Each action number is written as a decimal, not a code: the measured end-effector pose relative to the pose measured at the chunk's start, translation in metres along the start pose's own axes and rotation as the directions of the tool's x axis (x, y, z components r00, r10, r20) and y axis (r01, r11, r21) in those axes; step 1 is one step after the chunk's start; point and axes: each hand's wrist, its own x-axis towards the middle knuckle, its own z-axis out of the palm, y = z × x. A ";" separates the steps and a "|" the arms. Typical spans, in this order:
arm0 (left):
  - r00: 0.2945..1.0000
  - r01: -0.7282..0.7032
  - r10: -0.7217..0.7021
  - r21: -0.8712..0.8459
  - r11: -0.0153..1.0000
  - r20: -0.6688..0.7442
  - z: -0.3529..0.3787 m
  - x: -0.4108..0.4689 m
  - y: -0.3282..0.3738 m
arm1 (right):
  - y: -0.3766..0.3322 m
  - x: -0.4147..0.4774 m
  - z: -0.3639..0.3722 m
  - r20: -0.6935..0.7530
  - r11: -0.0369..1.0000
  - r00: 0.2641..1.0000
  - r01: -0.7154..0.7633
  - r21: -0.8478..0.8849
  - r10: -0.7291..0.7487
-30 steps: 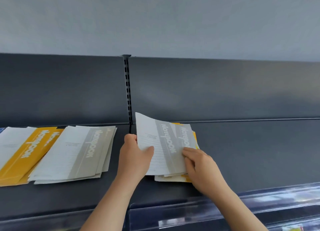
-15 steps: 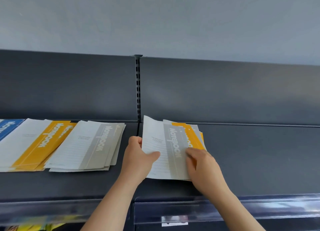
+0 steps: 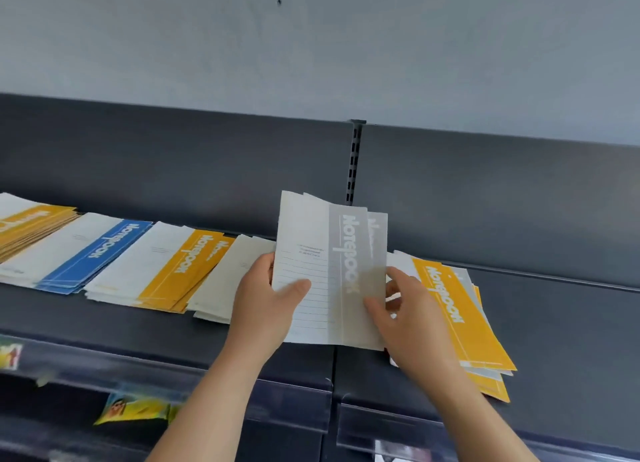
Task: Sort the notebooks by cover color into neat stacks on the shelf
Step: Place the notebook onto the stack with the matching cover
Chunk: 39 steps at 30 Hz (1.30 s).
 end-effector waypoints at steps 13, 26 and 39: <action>0.987 -0.011 -0.073 0.520 0.854 0.141 -0.082 0.073 -0.054 | -0.048 0.033 0.106 0.104 0.988 0.991 -0.072 -0.134 0.087; 0.986 -0.161 0.073 0.755 0.635 0.148 -0.090 0.081 -0.076 | -0.058 0.028 0.121 0.144 0.947 0.960 -0.201 -0.251 0.242; 0.883 -0.324 0.221 0.196 0.925 0.414 0.009 0.022 -0.026 | 0.019 -0.012 -0.018 -0.242 0.805 0.943 -0.324 -0.498 0.229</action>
